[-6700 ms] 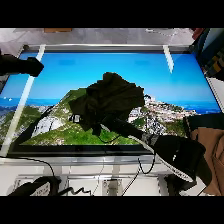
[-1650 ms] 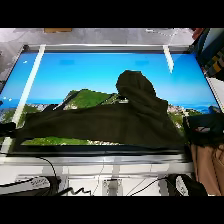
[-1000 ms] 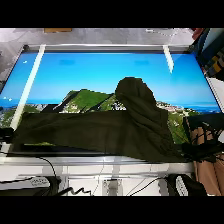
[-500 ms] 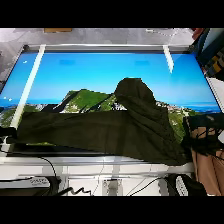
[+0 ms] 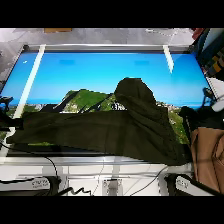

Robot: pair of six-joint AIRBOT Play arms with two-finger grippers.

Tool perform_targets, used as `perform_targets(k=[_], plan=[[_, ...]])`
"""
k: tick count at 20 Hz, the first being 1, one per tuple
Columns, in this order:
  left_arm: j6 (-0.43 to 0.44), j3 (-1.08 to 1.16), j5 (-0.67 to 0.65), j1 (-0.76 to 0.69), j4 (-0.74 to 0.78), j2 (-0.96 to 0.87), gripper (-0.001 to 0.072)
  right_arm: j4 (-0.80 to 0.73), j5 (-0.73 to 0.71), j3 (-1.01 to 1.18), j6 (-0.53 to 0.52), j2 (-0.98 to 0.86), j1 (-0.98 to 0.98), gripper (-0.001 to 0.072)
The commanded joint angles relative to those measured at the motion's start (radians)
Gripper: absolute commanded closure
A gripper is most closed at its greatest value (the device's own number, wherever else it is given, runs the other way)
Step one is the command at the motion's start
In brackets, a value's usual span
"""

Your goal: Fold the clothes and pants, and hang the long-sleeved shirts on hangers.

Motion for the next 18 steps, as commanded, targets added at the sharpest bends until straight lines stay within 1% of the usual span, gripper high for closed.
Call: perform_targets(k=[1,2,4,6,7,8,13,16,18], plan=[[-0.001,0.003,0.002,-0.019,-0.016,0.001,0.0105,0.219,0.212,0.194,-0.265,-0.280,-0.007,0.0295],[-0.001,0.003,0.002,-0.019,-0.016,0.001,0.0105,0.257,0.242,0.221,-0.304,-0.323,-0.021,0.0295],[-0.001,0.003,0.002,-0.019,-0.016,0.001,0.0105,0.321,0.235,0.237,-0.338,-0.377,-0.066,0.0295],[-0.001,0.003,0.001,-0.019,-0.016,0.001,0.0105,0.372,0.222,0.237,-0.347,-0.409,-0.108,0.0283],[-0.001,0.003,-0.003,-0.022,-0.016,0.001,0.0105,0.373,0.204,0.237,-0.347,-0.422,-0.119,0.0182],[-0.001,0.003,-0.011,-0.024,-0.016,0.001,0.0105,0.372,0.183,0.237,-0.347,-0.434,-0.123,0.0147],[-0.001,0.003,-0.029,-0.055,-0.015,0.001,0.0104,0.409,0.038,0.237,-0.356,-0.463,-0.113,0.0148],[-0.001,0.003,-0.029,-0.080,-0.015,0.001,0.0104,0.487,0.068,0.237,-0.444,-0.483,-0.101,0.0149],[-0.001,0.003,-0.028,-0.098,-0.015,0.001,0.0104,0.494,0.091,0.237,-0.482,-0.498,-0.086,0.0151]])
